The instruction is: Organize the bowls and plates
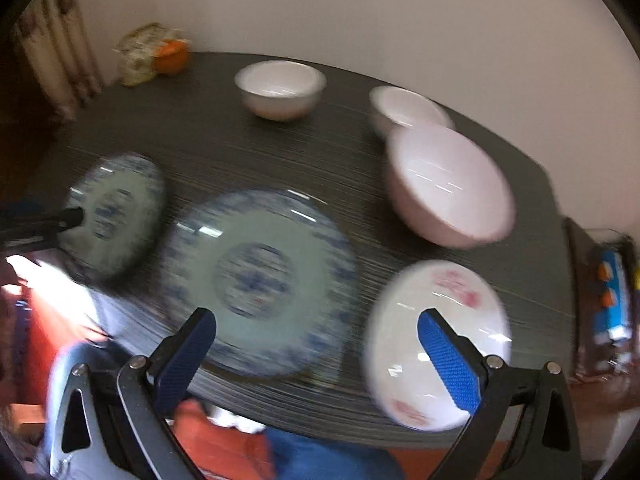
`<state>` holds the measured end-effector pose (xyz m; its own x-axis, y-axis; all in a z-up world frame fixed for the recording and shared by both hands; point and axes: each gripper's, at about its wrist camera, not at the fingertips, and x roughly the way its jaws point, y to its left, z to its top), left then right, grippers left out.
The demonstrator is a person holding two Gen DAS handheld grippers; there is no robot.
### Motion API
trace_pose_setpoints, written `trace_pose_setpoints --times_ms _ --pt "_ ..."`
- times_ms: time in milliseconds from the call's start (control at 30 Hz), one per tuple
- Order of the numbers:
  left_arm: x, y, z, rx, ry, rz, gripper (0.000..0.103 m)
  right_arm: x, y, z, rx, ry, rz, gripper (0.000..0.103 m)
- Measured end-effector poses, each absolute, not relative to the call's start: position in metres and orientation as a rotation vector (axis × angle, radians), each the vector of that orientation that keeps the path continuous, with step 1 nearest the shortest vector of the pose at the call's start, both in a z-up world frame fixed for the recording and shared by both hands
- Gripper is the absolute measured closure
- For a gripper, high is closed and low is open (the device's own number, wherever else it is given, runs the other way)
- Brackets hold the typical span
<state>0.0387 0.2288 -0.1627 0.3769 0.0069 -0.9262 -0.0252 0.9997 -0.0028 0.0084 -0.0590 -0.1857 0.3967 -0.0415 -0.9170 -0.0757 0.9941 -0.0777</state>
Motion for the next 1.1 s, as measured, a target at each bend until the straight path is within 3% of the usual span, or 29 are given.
trace_pose_setpoints --times_ms 167,300,467,500,533,633,733,800,867,900,1100 --pt "0.059 0.272 -0.167 -0.064 1.194 0.068 0.002 0.061 0.012 -0.196 -0.174 1.204 0.147 0.0" --pt "0.068 0.296 -0.174 -0.109 1.217 0.08 0.011 0.107 0.044 -0.206 -0.156 1.247 0.233 0.001" --pt "0.056 0.318 -0.19 -0.229 1.249 0.076 0.012 0.141 0.066 -0.239 -0.175 1.342 0.288 0.001" --pt "0.054 0.32 -0.195 -0.258 1.256 0.071 0.015 0.143 0.068 -0.245 -0.182 1.354 0.294 0.001" --pt "0.054 0.32 -0.201 -0.289 1.266 0.066 0.026 0.147 0.069 -0.252 -0.177 1.373 0.29 0.001" --pt "0.057 0.314 -0.21 -0.298 1.268 0.06 0.046 0.156 0.065 -0.264 -0.106 1.403 0.316 0.002" --pt "0.063 0.305 -0.218 -0.304 1.278 0.023 0.051 0.159 0.064 -0.275 -0.063 1.434 0.366 0.017" --pt "0.065 0.302 -0.218 -0.298 1.262 0.026 0.053 0.162 0.063 -0.283 -0.053 1.458 0.372 0.062" --pt "0.067 0.302 -0.219 -0.322 1.297 0.001 0.06 0.163 0.063 -0.291 -0.053 1.473 0.368 0.074" --pt "0.071 0.3 -0.22 -0.334 1.295 0.0 0.071 0.165 0.065 -0.297 -0.059 1.473 0.375 0.076" --pt "0.079 0.293 -0.223 -0.329 1.282 0.015 0.08 0.164 0.058 -0.296 -0.057 1.466 0.372 0.076"
